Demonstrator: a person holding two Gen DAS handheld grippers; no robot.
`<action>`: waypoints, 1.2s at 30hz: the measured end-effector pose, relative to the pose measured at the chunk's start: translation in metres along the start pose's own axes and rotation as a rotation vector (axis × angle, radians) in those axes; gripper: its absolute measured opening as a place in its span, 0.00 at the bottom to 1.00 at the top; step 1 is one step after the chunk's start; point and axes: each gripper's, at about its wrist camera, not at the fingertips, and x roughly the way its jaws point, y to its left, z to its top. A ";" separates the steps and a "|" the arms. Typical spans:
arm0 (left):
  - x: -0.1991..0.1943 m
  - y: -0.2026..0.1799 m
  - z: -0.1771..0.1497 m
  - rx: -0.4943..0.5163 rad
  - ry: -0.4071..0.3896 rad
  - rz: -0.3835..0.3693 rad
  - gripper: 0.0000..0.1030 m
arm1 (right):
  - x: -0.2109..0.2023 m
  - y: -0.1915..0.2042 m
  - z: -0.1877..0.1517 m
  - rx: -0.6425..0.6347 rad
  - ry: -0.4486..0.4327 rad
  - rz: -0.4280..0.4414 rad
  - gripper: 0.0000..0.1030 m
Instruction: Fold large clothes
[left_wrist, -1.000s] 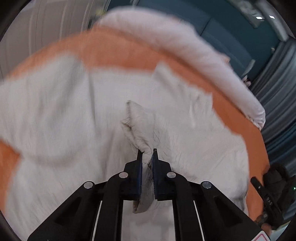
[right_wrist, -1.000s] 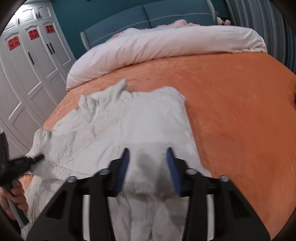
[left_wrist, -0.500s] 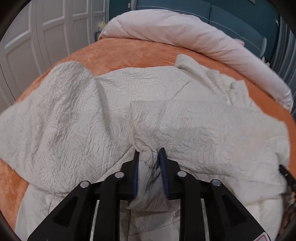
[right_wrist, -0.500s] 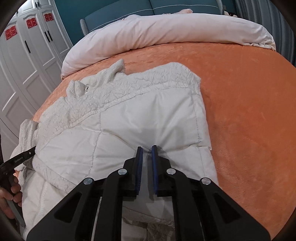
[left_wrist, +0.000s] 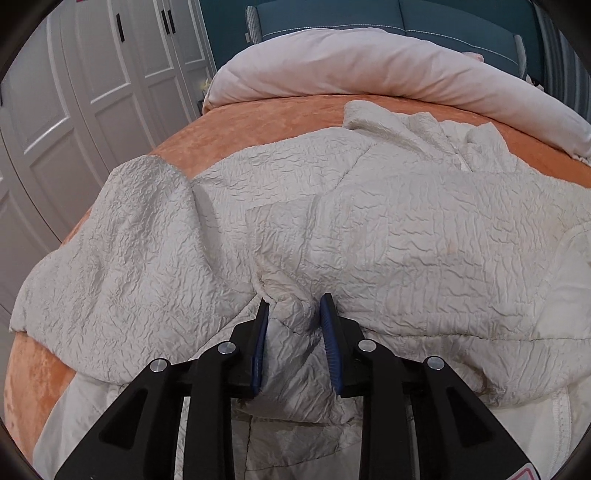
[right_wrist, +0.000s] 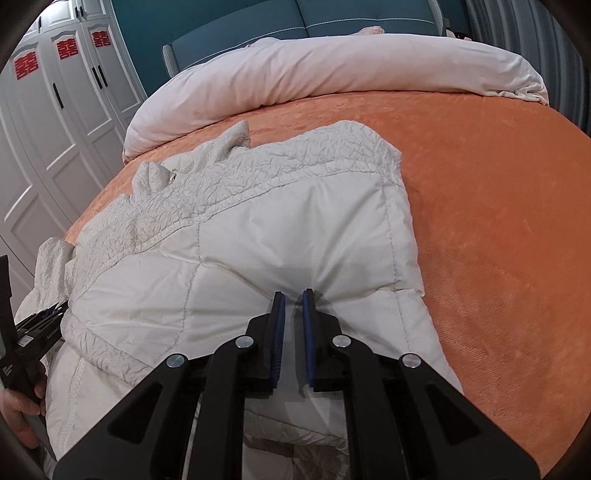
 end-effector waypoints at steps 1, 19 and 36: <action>-0.001 -0.002 0.000 0.003 -0.003 0.006 0.25 | 0.000 0.000 0.000 0.000 -0.002 0.000 0.07; -0.008 0.020 0.002 -0.069 0.023 -0.008 0.48 | -0.026 -0.020 -0.002 0.064 0.057 -0.118 0.10; -0.042 0.083 -0.010 -0.132 0.053 0.000 0.62 | -0.045 -0.015 -0.012 -0.088 0.115 -0.309 0.19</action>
